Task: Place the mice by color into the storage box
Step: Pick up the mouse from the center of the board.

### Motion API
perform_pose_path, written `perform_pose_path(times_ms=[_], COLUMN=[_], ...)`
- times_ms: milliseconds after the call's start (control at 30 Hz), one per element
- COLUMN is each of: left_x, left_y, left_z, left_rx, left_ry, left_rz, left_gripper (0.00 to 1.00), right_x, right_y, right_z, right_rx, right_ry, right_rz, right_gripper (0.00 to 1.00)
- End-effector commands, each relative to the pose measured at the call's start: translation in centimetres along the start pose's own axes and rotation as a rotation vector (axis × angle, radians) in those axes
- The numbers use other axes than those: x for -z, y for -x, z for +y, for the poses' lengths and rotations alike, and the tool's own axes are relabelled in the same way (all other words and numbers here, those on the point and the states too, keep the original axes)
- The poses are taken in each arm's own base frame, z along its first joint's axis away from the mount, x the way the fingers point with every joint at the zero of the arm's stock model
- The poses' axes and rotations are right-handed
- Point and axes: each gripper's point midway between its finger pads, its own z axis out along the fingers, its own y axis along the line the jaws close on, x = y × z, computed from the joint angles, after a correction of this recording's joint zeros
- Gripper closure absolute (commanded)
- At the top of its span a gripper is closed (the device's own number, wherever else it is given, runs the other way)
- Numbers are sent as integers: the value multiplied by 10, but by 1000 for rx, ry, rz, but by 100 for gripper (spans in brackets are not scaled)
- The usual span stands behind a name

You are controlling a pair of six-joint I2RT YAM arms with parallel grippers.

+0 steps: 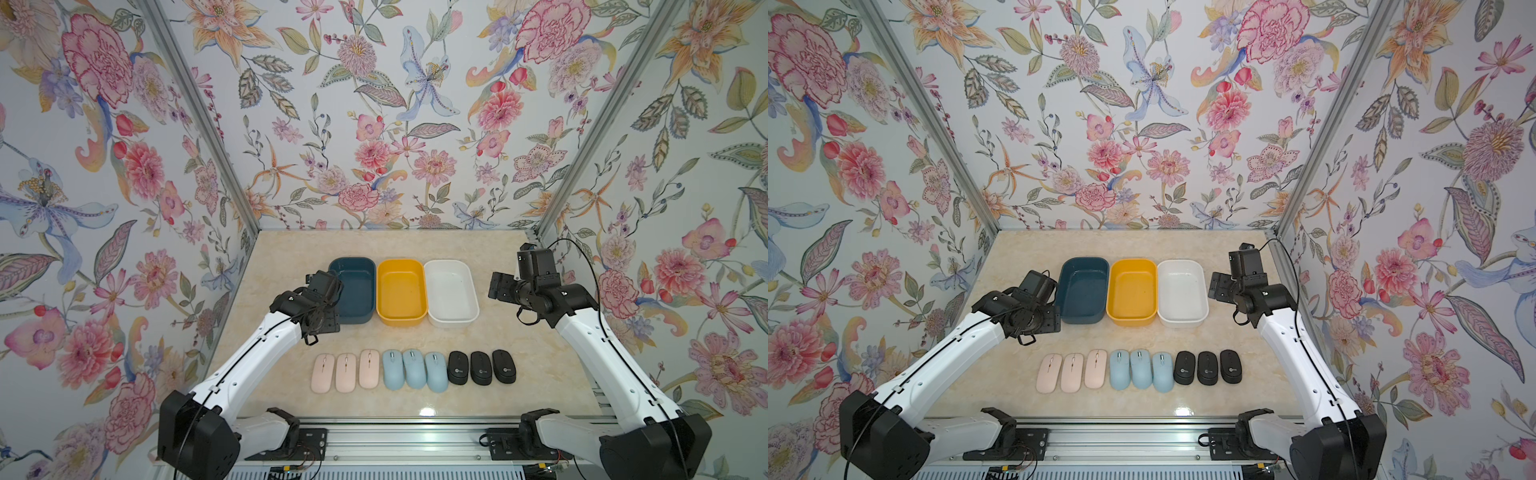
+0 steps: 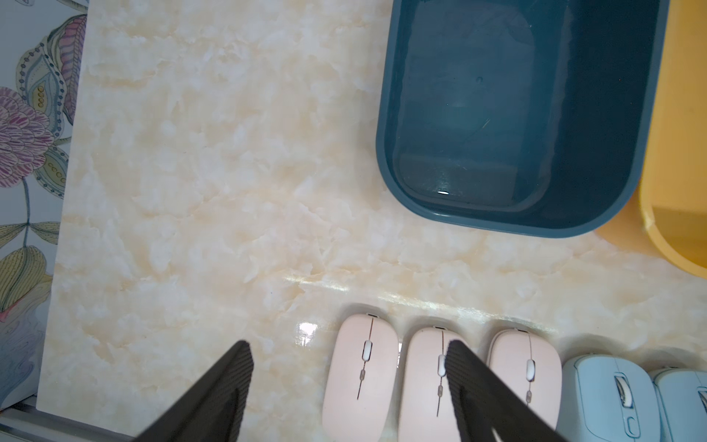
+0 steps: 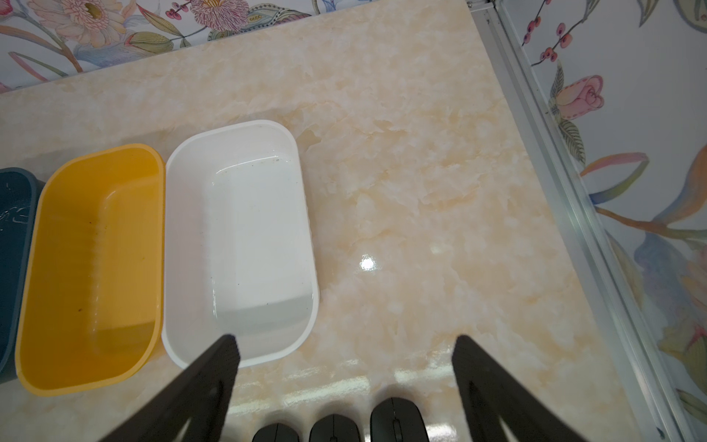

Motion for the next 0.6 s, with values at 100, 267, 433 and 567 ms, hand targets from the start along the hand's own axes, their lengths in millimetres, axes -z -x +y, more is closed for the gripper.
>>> perform_pose_path(times_ms=[100,267,433,567], left_x=[2,-6,-9,-11], left_y=[-6,-37,-65,-87], left_z=[-4,-4,-17,-22], left_rx=[-44,-49,-72,-62], left_ry=[-9,-12,-34,-52], left_rz=[31,135,208,251], left_gripper=[18,18,19,18], right_x=[5,5,4,3], right_y=[5,1,0,1], right_z=[8,9,11,15], right_rx=[21,29,28,34], right_ry=[13,15,18,18], right_rz=[-20,-9,-6,-6], right_gripper=[6,1,1,1])
